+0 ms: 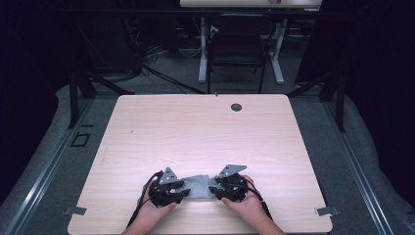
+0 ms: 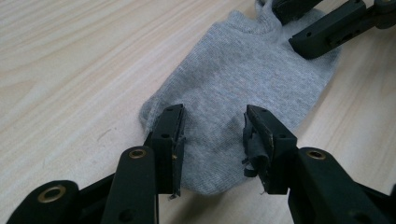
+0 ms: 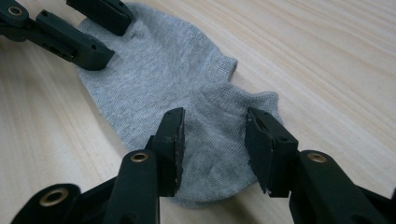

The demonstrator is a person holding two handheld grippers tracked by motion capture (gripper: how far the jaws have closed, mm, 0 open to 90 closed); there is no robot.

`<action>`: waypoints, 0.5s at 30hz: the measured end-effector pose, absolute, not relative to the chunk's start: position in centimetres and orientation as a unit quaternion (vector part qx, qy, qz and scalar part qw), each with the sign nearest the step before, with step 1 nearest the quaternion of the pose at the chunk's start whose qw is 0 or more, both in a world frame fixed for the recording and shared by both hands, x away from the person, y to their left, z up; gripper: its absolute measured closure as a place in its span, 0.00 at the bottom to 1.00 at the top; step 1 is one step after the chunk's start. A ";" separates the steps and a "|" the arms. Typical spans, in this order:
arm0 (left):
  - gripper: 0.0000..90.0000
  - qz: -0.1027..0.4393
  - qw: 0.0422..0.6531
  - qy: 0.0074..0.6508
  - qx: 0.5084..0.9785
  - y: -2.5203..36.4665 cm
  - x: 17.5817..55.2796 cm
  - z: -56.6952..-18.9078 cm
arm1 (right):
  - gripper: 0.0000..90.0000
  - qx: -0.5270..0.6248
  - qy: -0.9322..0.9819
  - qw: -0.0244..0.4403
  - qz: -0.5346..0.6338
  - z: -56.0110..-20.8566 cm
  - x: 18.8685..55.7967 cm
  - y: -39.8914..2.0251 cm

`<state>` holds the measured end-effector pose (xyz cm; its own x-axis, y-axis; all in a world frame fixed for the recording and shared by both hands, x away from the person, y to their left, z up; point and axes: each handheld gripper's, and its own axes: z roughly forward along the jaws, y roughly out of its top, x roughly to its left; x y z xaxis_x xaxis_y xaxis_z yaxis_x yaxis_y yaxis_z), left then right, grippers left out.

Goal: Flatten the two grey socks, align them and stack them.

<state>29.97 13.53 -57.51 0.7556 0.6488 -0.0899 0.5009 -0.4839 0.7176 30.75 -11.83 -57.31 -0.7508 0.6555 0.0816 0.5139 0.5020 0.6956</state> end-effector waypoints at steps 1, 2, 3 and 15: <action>0.65 0.097 0.383 0.339 0.854 13.5 30.2 -57.5 | 0.64 0.339 0.861 0.098 0.366 -57.3 31.1 -11.9; 0.65 0.097 0.383 0.339 0.854 13.5 30.2 -57.5 | 0.64 0.340 0.859 0.097 0.370 -57.4 31.3 -11.9; 0.65 0.098 0.383 0.340 0.853 13.5 30.3 -57.6 | 0.64 0.341 0.859 0.098 0.370 -57.4 31.4 -12.0; 0.65 0.098 0.392 0.347 0.846 13.4 31.2 -57.7 | 0.63 0.346 0.852 0.103 0.380 -57.6 32.1 -12.2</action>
<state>31.23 13.44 -57.69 0.7391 0.6653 -0.1055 0.5111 -0.4519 0.7312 32.14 -12.23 -57.60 -0.7397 0.6672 0.0877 0.5111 0.4722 0.7182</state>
